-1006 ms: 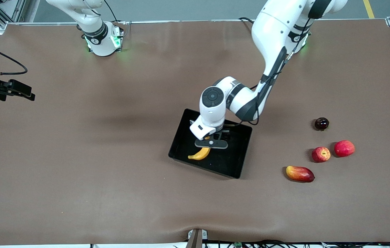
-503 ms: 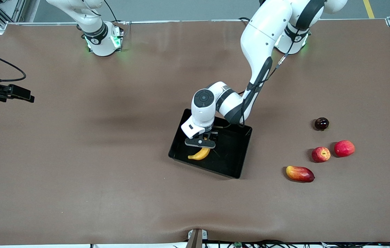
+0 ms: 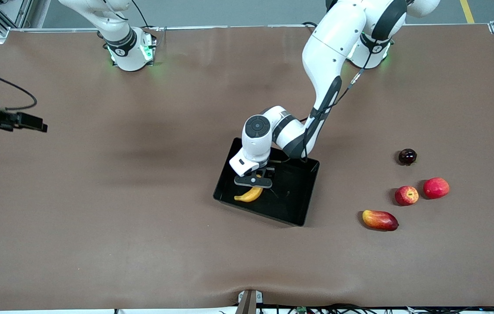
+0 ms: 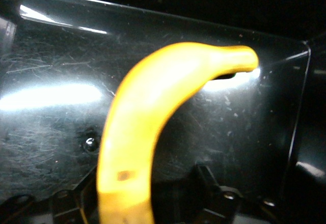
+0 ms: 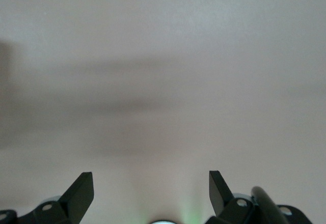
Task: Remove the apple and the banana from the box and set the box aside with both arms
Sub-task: 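Lift the banana out with the left gripper while the right gripper reaches out, then set the banana by the apples while the right gripper grips the tray rim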
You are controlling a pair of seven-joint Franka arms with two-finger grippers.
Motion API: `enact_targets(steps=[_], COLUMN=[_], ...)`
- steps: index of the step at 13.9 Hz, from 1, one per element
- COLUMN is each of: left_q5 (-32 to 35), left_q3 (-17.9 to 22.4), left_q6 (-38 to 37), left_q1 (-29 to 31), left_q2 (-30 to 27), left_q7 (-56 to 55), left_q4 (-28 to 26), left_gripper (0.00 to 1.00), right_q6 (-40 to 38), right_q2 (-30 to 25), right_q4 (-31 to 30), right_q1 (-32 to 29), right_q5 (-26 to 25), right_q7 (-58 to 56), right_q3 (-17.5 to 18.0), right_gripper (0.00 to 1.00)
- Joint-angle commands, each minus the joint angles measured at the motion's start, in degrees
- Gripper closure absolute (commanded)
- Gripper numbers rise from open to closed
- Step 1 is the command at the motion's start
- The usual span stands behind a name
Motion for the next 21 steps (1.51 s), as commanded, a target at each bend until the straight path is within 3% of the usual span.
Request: enact_targets(steps=[1,3,11,13,17,21], left_q5=[0.2,0.4,0.1,0.4,-0.5,-0.3], left_q3=[0.4,0.8,2.6,3.5,3.0,3.0], left_q6=[0.4,-0.3,-11.9,-15.2,-25.5,-25.7], left_q1=[-0.6,-0.5,0.8,2.6,9.8,16.1], left_q2=[0.8,0.1,-10.0,-13.9,-19.8,-26.8], left_q7=[-1.4,-1.3,-1.3,-1.1,10.8,17.0], left_q4=[0.8,0.8,1.0,0.8,-0.5,-12.6], left_gripper=[1.00,1.00,1.00,1.00,1.00,1.00], right_q6=[2.8,3.1,3.5,3.5,9.8,18.9], right_q2=[2.4,3.6,5.3,5.3,5.5,10.2], right_q4=[0.5,0.5,-1.0,-2.7,-4.7,-4.4], right_q1=[-1.0,-1.3,0.8,2.0,10.3,21.3], right_q5=[2.5,8.6,9.4,13.2,15.6,15.6], right_q7=[-0.3,-0.4,1.8,7.3,15.2,30.6], right_q3=[0.7,0.6,0.8,0.8,0.8,0.8], right_gripper=[0.00,0.00,0.00,0.00,0.00,0.00])
